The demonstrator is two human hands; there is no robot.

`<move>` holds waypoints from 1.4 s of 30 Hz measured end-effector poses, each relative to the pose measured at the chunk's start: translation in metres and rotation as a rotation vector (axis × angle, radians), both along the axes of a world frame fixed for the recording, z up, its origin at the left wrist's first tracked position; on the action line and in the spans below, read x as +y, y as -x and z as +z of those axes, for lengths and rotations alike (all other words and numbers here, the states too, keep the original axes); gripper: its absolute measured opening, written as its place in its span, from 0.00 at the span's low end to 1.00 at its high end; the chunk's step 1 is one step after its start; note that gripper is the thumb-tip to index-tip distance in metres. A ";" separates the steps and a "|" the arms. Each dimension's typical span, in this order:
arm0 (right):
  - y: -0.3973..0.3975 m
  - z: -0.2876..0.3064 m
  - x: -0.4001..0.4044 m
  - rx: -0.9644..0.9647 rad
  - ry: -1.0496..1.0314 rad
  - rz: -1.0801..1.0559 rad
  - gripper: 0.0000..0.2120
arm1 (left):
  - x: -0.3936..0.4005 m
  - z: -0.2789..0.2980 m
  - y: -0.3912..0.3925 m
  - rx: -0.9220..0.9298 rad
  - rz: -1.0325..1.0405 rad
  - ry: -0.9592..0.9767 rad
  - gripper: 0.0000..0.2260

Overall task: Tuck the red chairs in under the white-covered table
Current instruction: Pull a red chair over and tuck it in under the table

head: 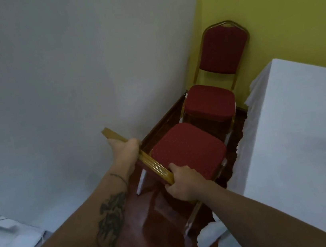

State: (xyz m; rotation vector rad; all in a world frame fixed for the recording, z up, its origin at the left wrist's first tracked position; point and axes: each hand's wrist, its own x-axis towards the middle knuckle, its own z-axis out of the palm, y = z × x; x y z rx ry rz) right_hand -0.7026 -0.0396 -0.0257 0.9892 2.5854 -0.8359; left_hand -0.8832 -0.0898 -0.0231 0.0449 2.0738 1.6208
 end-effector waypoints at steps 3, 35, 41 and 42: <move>0.002 -0.003 0.025 -0.015 0.096 -0.026 0.22 | 0.020 -0.003 0.008 0.019 -0.074 0.043 0.29; 0.254 -0.018 -0.007 -0.046 0.040 -0.312 0.42 | 0.121 -0.001 0.274 0.024 -0.935 0.113 0.16; 0.241 -0.017 0.007 -0.082 0.091 -0.434 0.43 | 0.155 0.001 0.252 0.024 -1.056 0.106 0.25; 0.239 -0.018 0.010 -0.084 0.104 -0.460 0.43 | 0.162 0.002 0.246 0.025 -1.082 0.106 0.22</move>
